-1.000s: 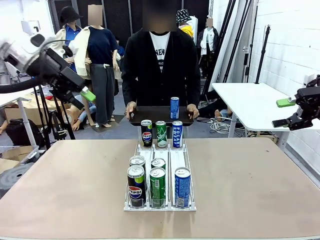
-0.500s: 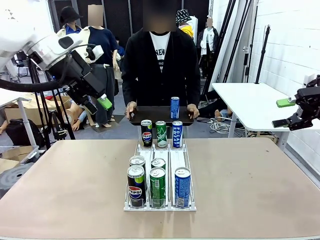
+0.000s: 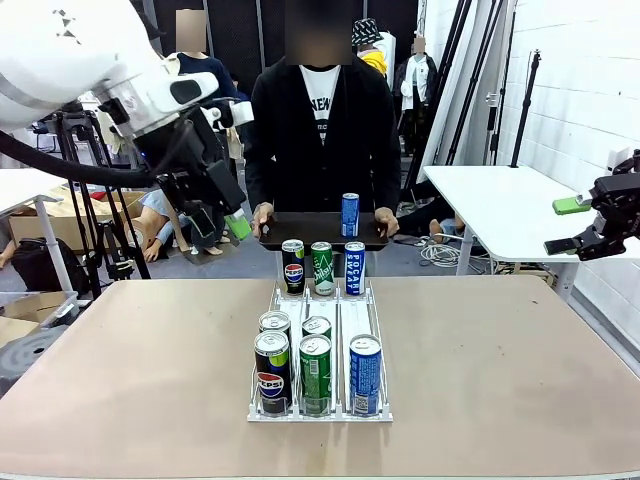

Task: Retrieve and hand over the desired beverage to the person.
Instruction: Pick up another can of the same type that the person held from the Automatic Can Dispenser.

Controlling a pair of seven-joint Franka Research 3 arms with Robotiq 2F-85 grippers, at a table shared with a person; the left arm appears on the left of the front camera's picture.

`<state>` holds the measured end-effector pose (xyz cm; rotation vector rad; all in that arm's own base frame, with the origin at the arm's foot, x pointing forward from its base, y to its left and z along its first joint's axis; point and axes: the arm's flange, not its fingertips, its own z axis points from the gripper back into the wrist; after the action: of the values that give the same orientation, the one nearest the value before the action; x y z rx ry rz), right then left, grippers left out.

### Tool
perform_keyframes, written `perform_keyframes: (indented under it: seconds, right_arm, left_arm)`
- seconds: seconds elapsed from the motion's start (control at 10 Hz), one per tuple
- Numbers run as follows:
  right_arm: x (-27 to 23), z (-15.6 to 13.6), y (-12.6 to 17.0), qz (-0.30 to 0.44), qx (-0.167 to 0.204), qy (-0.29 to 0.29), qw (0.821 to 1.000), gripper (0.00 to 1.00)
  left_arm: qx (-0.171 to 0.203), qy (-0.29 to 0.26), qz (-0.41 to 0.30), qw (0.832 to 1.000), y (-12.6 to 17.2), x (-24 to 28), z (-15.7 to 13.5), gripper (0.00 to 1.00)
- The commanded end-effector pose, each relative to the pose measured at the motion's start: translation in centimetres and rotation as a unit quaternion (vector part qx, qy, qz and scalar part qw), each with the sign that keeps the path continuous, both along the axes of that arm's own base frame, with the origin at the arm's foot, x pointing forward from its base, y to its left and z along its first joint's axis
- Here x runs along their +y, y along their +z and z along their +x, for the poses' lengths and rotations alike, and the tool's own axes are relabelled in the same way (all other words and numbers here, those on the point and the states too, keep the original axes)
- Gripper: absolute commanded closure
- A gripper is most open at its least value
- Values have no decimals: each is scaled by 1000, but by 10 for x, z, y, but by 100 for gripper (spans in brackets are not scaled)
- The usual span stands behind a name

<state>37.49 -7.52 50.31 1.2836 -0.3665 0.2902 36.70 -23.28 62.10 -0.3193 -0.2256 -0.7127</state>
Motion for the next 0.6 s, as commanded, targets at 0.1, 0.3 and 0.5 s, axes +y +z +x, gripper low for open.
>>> perform_keyframes:
  seconds: [0.1,0.3,0.5]
  right_arm:
    - [1,-5,-2,2,-1,3,1000,0]
    - [1,-5,-2,2,-1,3,1000,0]
    - [1,-5,-2,2,-1,3,1000,0]
  left_arm:
    - [-19,26,26,999,-30,-24,-3,0]
    - [-34,39,42,998,-47,-37,-5,0]
    - [-33,45,70,996,-68,-49,-7,0]
